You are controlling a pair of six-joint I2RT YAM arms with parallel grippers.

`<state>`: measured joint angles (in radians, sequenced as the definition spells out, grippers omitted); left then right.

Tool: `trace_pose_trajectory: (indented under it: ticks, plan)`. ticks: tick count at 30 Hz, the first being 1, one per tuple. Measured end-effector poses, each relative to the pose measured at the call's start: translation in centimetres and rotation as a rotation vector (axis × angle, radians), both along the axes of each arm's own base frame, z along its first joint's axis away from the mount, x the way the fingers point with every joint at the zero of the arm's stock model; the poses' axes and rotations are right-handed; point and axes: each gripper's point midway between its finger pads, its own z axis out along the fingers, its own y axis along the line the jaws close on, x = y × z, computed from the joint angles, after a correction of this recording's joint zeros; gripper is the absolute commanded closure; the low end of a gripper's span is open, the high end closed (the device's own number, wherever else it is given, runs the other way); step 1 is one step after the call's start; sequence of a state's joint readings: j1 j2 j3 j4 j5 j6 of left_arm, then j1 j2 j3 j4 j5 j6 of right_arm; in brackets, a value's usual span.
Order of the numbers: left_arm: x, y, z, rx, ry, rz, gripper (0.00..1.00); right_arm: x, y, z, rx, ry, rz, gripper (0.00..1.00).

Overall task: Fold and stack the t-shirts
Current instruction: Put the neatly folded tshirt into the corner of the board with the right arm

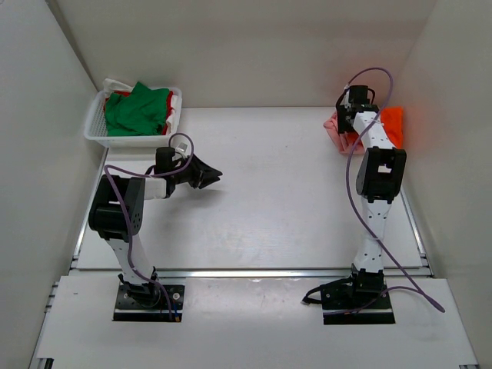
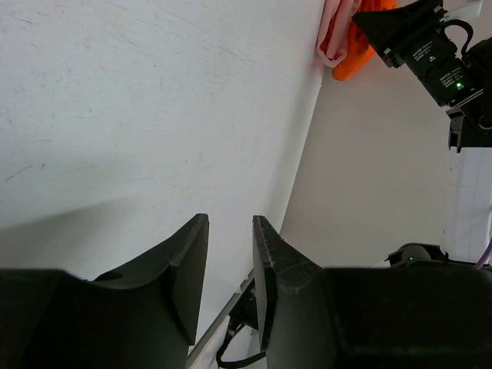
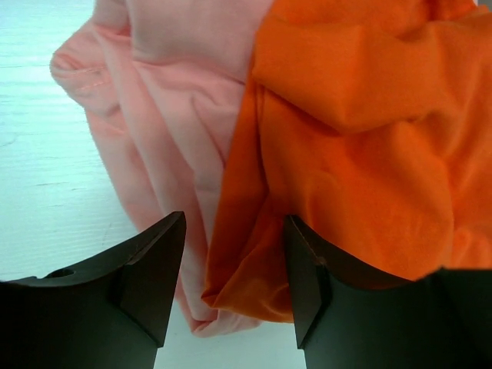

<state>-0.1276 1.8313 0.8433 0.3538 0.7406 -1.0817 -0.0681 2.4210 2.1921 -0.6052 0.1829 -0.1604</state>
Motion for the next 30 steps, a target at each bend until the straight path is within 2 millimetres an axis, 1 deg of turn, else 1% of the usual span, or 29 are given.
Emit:
trace_pose_trajectory:
  ticks: [4,5,6,7,8,12,17,24,25,27,30]
  plan:
    - [0.1,-0.1,0.1,-0.004,-0.010,-0.001,0.59,-0.1,-0.6,-0.1,-0.004,0.000,-0.021,0.50]
    - [0.1,-0.1,0.2,-0.005,-0.011,-0.001,0.59,-0.2,-0.7,0.0,-0.006,0.000,-0.026,0.60]
    - [0.1,0.0,0.2,-0.006,-0.012,-0.001,0.59,-0.2,-0.7,0.0,-0.008,0.000,-0.028,0.76]
    - [0.0,0.0,0.2,-0.007,-0.012,-0.001,0.59,-0.2,-0.8,0.1,-0.010,0.002,-0.030,0.93]
    - [0.0,0.0,0.1,-0.007,-0.009,0.000,0.59,-0.3,-0.8,0.2,-0.012,0.003,-0.035,0.99]
    - [-0.3,0.0,-0.2,-0.008,0.002,0.000,0.59,-0.3,-0.8,0.0,-0.007,0.002,-0.043,1.00]
    - [-0.3,-0.1,-0.1,-0.011,0.004,0.001,0.59,-0.7,0.0,-0.7,0.002,0.019,-0.016,1.00]
    - [-1.1,0.0,0.0,-0.013,0.005,0.002,0.59,-1.1,0.7,-0.4,0.026,0.031,0.019,1.00]
    - [-1.1,0.0,0.1,-0.013,0.005,0.002,0.59,-1.4,0.9,-0.3,0.030,0.027,0.025,1.00]
    - [-1.2,0.0,0.1,-0.014,0.004,0.000,0.59,-3.2,1.7,0.0,0.039,0.047,0.044,1.00]
    - [-1.6,-0.2,0.1,-0.014,0.002,-0.005,0.59,-5.5,3.3,1.2,0.047,0.051,0.084,1.00]
